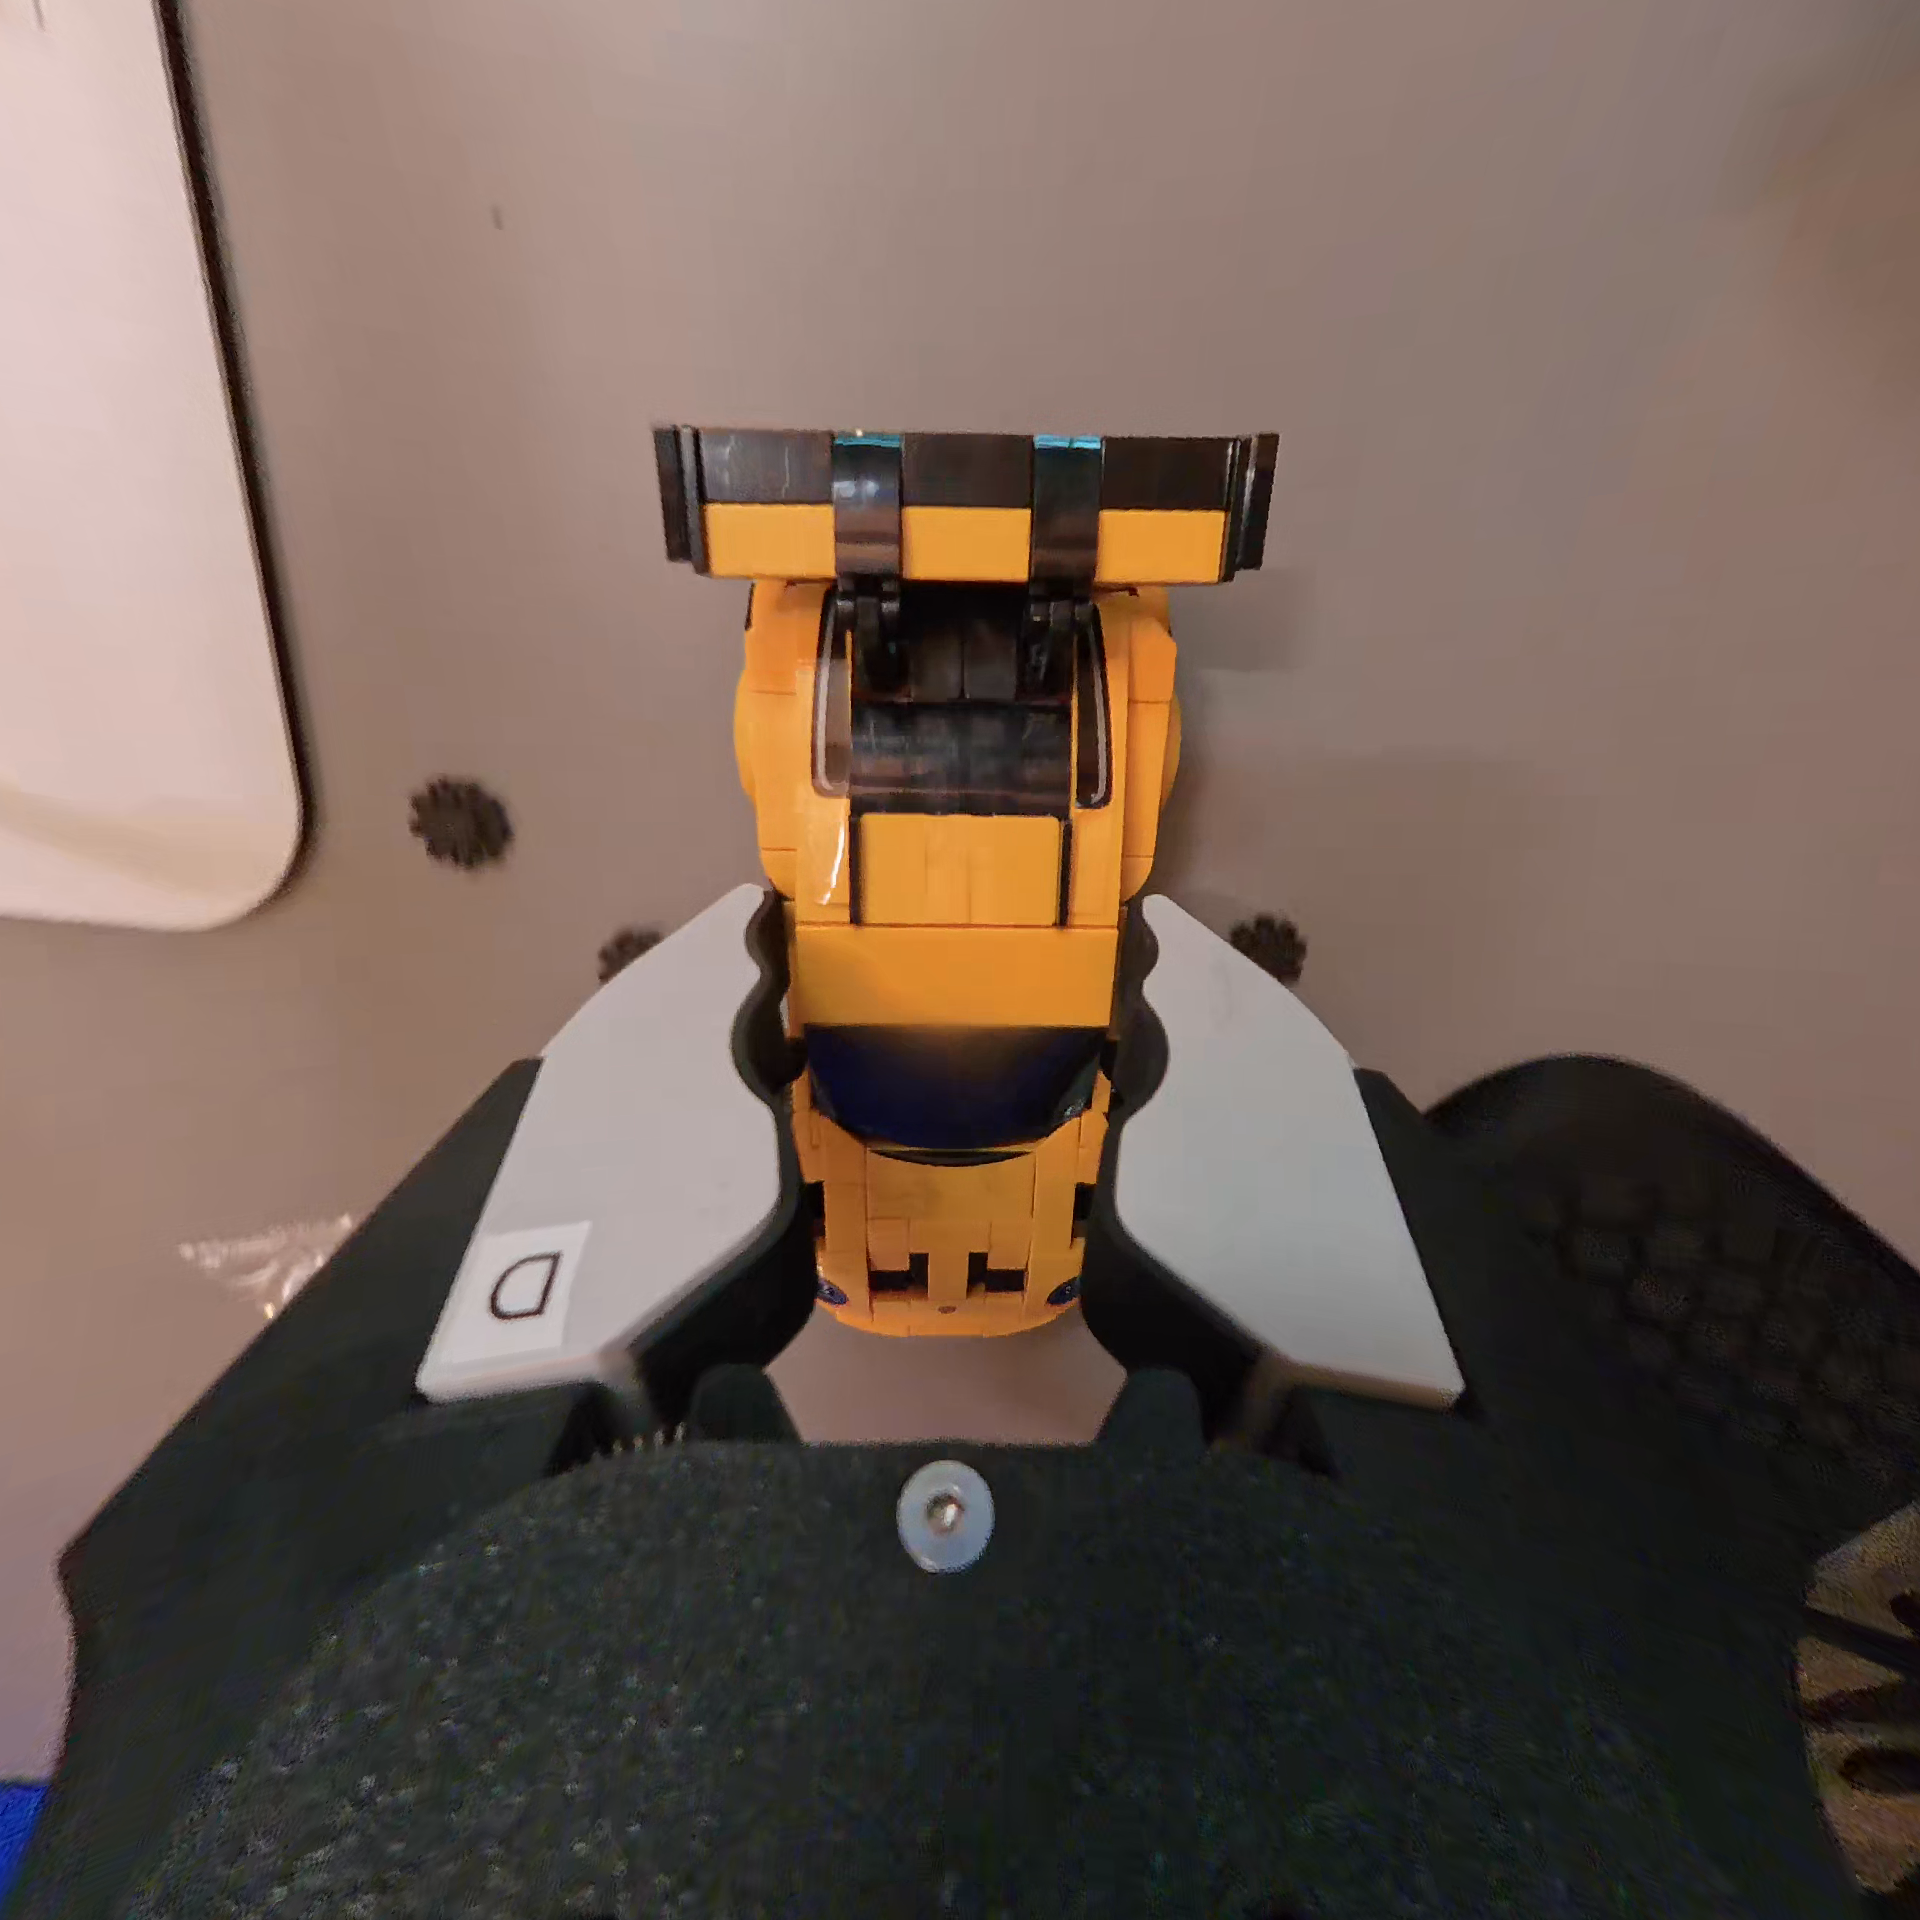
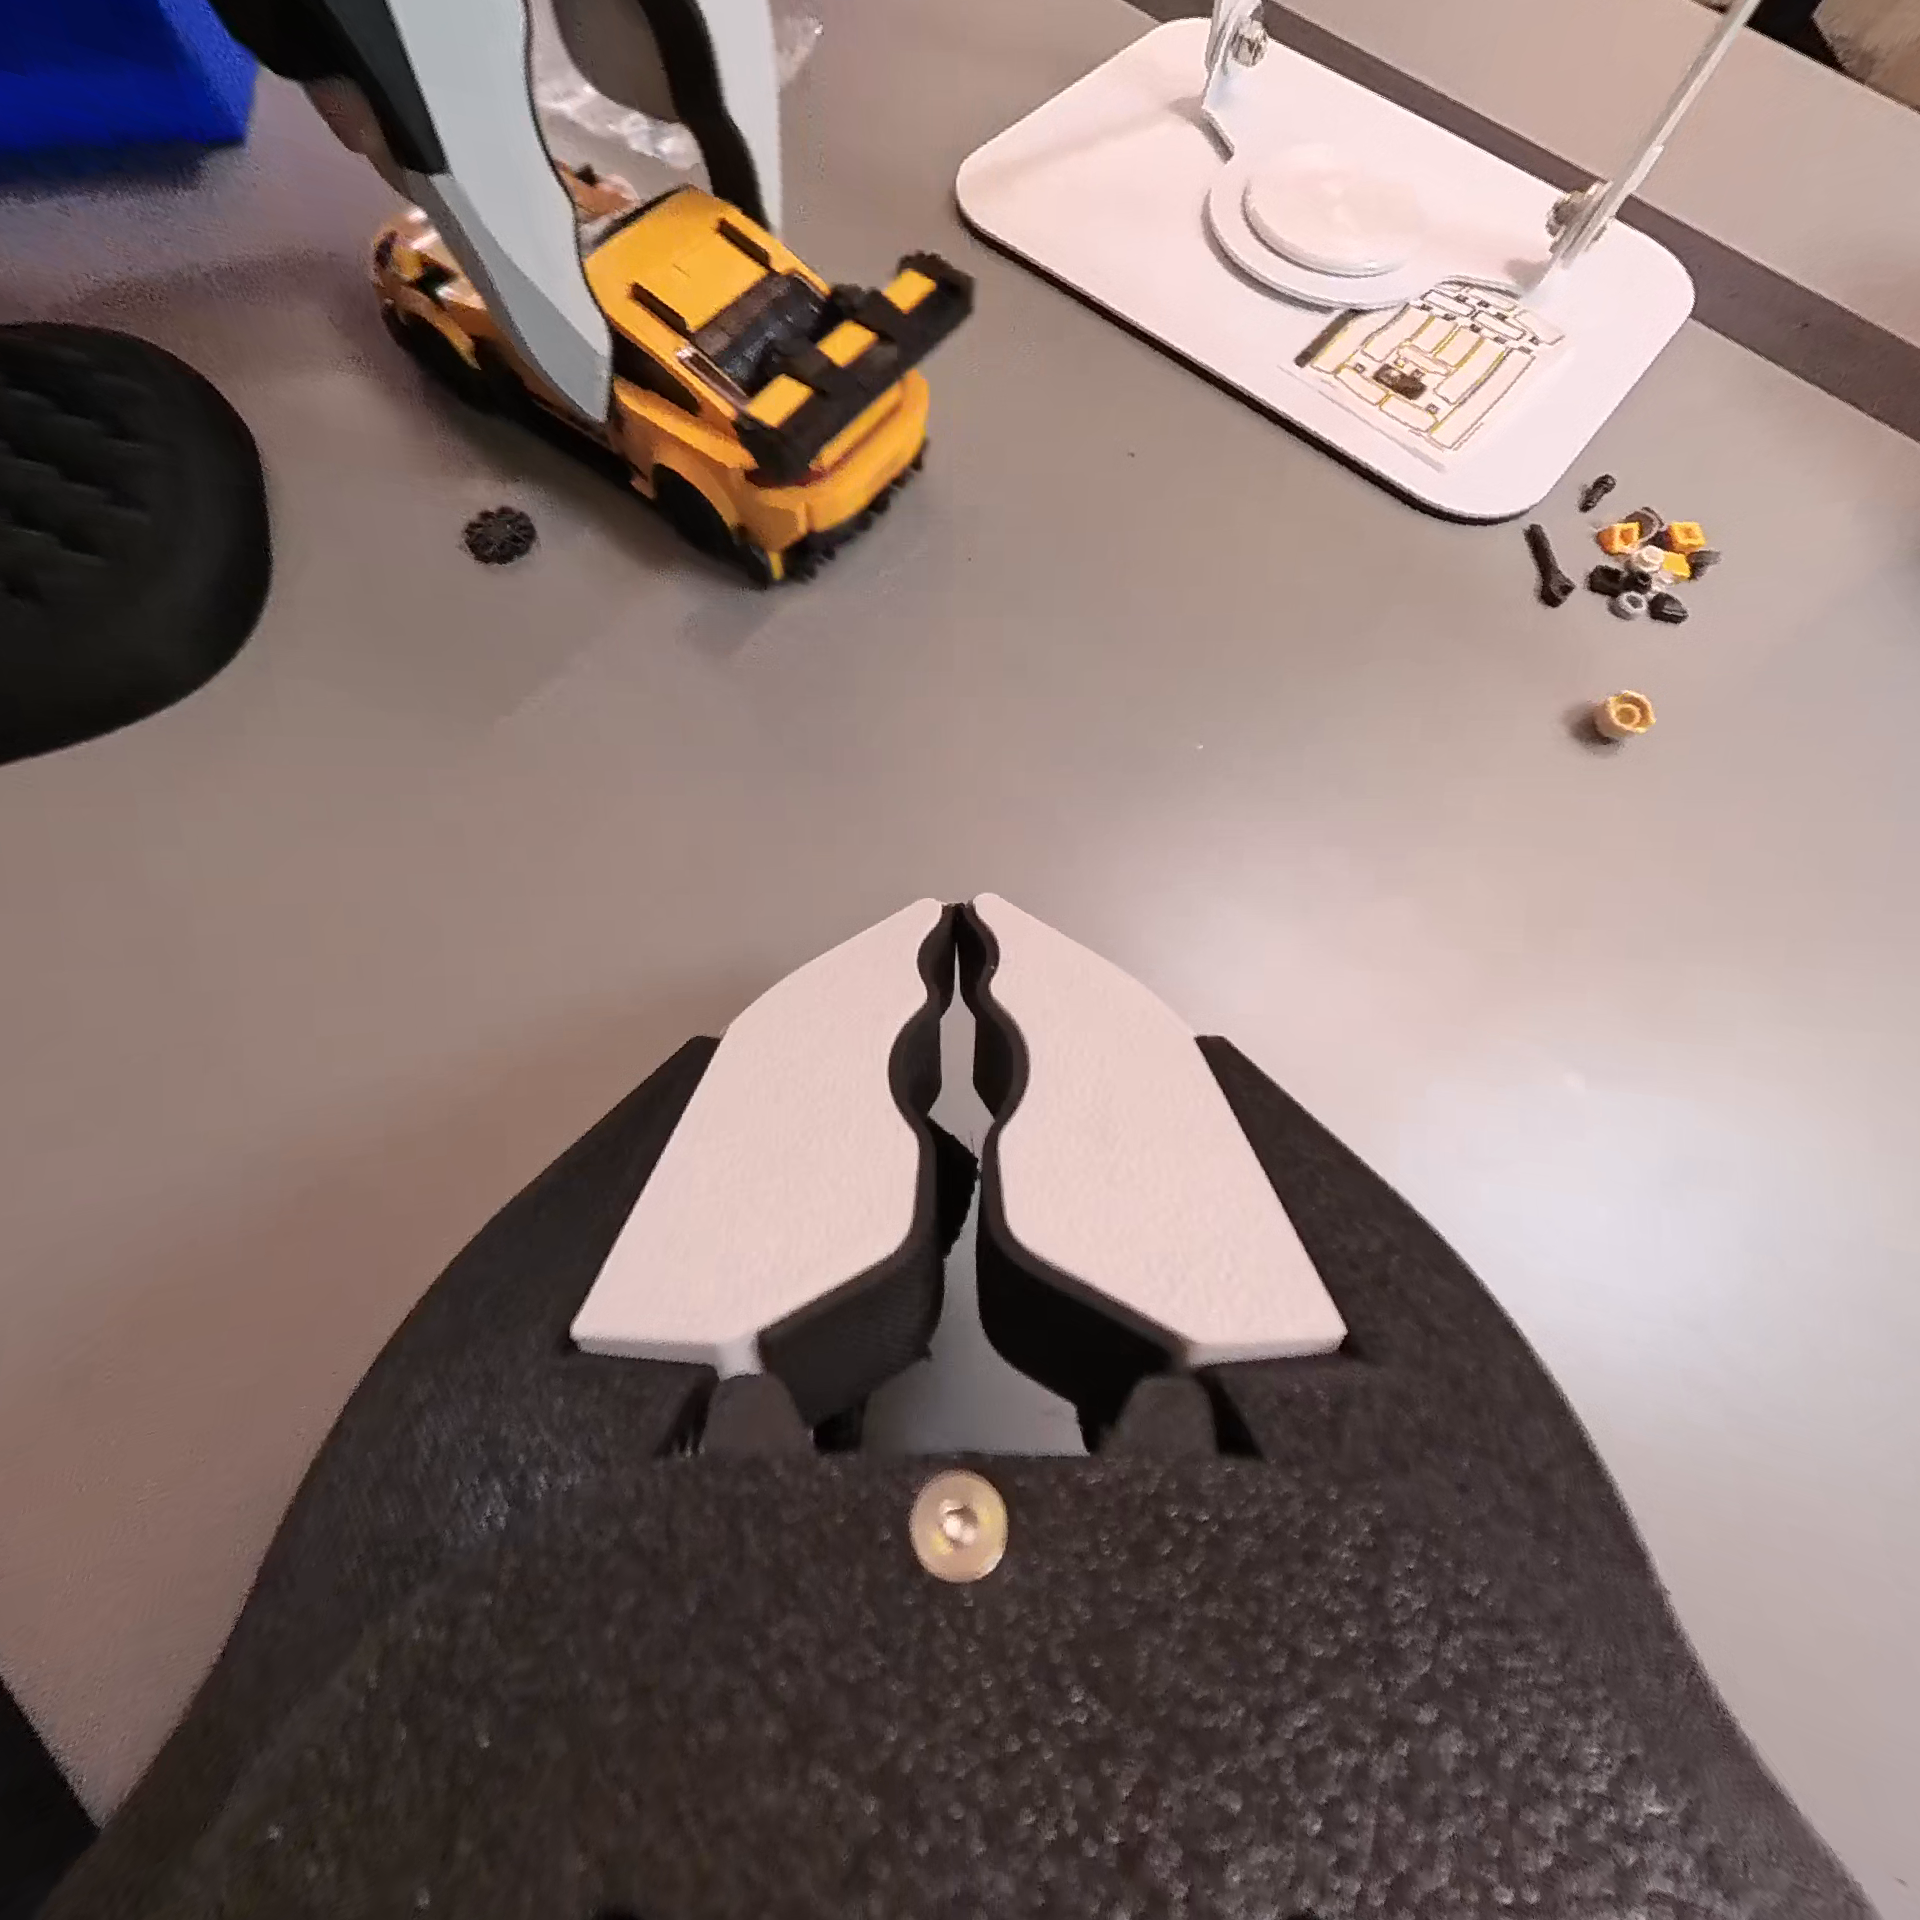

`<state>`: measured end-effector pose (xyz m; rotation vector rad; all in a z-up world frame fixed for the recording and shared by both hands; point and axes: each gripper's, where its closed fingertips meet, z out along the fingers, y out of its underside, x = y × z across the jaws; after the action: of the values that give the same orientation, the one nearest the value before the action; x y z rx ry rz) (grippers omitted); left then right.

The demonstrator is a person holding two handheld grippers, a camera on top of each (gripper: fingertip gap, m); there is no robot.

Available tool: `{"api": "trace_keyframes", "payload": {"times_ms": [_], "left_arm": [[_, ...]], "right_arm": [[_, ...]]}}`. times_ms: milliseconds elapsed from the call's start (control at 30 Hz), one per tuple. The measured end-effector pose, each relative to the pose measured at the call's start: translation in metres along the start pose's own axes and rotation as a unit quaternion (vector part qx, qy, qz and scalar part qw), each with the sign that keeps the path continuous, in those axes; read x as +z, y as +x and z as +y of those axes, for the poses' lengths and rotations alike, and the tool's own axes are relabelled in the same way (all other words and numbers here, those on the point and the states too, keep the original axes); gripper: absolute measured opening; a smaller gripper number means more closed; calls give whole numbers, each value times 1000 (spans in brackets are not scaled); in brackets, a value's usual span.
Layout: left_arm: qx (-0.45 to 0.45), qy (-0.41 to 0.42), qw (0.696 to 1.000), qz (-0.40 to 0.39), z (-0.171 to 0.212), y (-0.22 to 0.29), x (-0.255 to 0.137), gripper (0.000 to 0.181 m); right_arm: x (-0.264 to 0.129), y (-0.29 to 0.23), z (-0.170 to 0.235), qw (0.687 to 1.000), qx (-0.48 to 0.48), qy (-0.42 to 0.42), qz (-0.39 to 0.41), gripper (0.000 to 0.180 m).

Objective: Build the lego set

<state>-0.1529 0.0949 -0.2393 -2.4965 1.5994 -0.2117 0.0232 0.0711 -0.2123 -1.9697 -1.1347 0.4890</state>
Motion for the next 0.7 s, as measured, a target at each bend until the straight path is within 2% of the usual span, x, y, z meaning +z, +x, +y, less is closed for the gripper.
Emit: {"api": "trace_keyframes", "payload": {"times_ms": [167,267,333,433,533,633,700], "left_arm": [[-5,-5,1000,-1,15,0,-3,61],[7,6,1000,1,-10,1,2,61],[16,31,999,1,-46,3,10,61],[30,109,994,1,-111,9,4,70],[42,199,979,-21,-156,13,-27,58],[23,292,955,-52,-173,23,-51,44],[-4,344,936,-70,-170,33,-58,30]], "right_arm": [[-3,-1,-2,1000,-1,4,0,0],[-7,-1,-2,1000,-2,7,3,0],[-11,1,-2,1000,-1,11,5,0],[-20,9,0,1000,1,13,18,0],[-33,25,5,999,12,17,39,0],[-44,53,9,997,19,26,67,2],[-48,76,14,997,8,23,75,15]]}}
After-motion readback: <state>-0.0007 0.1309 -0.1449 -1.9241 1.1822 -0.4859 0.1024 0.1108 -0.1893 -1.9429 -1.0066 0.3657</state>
